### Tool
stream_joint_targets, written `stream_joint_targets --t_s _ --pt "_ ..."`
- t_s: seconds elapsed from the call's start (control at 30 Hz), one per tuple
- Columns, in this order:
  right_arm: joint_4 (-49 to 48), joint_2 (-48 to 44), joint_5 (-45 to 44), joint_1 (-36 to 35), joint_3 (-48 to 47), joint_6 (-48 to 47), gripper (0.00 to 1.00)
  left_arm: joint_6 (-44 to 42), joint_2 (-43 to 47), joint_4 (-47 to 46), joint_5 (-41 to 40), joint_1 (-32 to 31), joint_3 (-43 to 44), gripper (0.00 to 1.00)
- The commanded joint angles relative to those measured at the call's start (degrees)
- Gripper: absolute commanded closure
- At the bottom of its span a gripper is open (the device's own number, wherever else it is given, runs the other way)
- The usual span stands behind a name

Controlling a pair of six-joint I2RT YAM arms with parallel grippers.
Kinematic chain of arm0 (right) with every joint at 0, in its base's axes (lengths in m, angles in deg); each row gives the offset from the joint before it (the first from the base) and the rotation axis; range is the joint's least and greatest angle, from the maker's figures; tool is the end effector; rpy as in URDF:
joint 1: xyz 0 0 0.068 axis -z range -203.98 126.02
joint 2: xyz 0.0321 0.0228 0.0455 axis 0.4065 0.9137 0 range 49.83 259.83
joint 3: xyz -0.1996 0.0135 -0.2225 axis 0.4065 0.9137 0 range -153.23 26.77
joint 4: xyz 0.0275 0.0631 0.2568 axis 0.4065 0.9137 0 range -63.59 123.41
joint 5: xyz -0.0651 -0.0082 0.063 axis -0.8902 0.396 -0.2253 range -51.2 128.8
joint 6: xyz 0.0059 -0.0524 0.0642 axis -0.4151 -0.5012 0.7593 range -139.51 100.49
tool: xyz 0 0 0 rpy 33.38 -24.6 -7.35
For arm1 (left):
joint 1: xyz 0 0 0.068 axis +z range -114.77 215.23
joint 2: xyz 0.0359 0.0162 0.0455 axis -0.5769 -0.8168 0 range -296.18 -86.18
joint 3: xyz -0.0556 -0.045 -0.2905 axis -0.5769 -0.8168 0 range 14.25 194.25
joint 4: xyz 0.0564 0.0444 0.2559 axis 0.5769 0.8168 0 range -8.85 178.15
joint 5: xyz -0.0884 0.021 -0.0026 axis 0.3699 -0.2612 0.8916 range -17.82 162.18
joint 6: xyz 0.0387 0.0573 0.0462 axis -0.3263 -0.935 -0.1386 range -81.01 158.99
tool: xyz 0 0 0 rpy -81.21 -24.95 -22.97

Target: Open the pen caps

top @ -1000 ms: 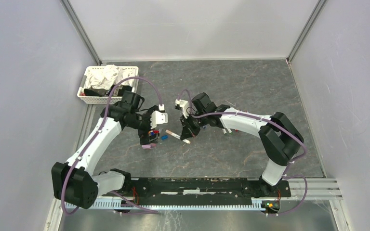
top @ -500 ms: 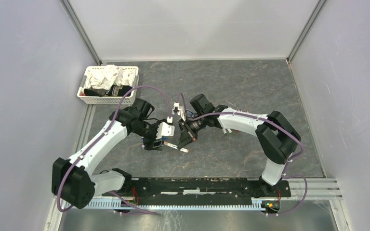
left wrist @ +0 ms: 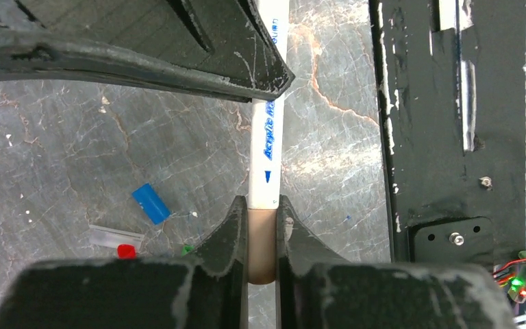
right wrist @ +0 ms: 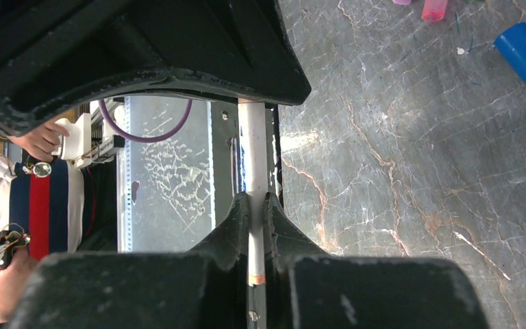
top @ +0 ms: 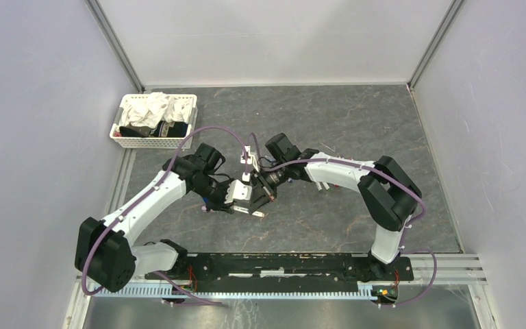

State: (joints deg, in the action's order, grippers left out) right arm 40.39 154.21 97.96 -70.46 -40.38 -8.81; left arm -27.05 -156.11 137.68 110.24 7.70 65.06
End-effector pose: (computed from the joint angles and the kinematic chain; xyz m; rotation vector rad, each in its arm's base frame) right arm 0.2284 0.3309 0.2056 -1.2571 2.2502 1.6857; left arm 0.1638 -0.1358 0.2348 1.9697 1.6959 -0.7379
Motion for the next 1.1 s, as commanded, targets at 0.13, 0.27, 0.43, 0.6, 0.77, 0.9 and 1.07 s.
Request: stream_joint_targets --t_s 0.13,0.27,0.43,0.6,0.77,0.9,1.07 --pt "-8.98 0.17 -0.03 -1.82 0.28 6.2 0.61 -0.93 -0.82 -0.48 0.59 -0.33 1.87 0.98" --pt "-13.6 2.23 -0.52 -3.29 -0.11 10.56 0.57 0.12 -1.02 0.66 1.53 -0.33 3.31 0.98" --pt "-13.55 3.25 -2.31 -4.58 -1.67 11.01 0.65 0.34 -0.77 1.24 1.81 -0.33 3.4 0.98" --pt "-12.34 1.66 -4.74 -4.59 -0.9 9.71 0.9 0.55 -1.18 2.36 1.18 -0.33 3.95 0.98" --pt "-7.99 -1.26 -8.73 -4.62 0.05 5.69 1.0 0.97 -1.25 3.19 1.02 -0.33 4.29 0.98" --pt "-3.19 -3.72 -13.59 -4.54 1.43 0.86 1.0 1.02 -1.75 4.14 -0.07 -0.33 4.77 0.98" --pt "-0.6 -7.36 -18.91 -4.05 5.54 -2.55 1.0 1.02 -1.96 4.89 -2.08 -0.16 4.87 0.98"
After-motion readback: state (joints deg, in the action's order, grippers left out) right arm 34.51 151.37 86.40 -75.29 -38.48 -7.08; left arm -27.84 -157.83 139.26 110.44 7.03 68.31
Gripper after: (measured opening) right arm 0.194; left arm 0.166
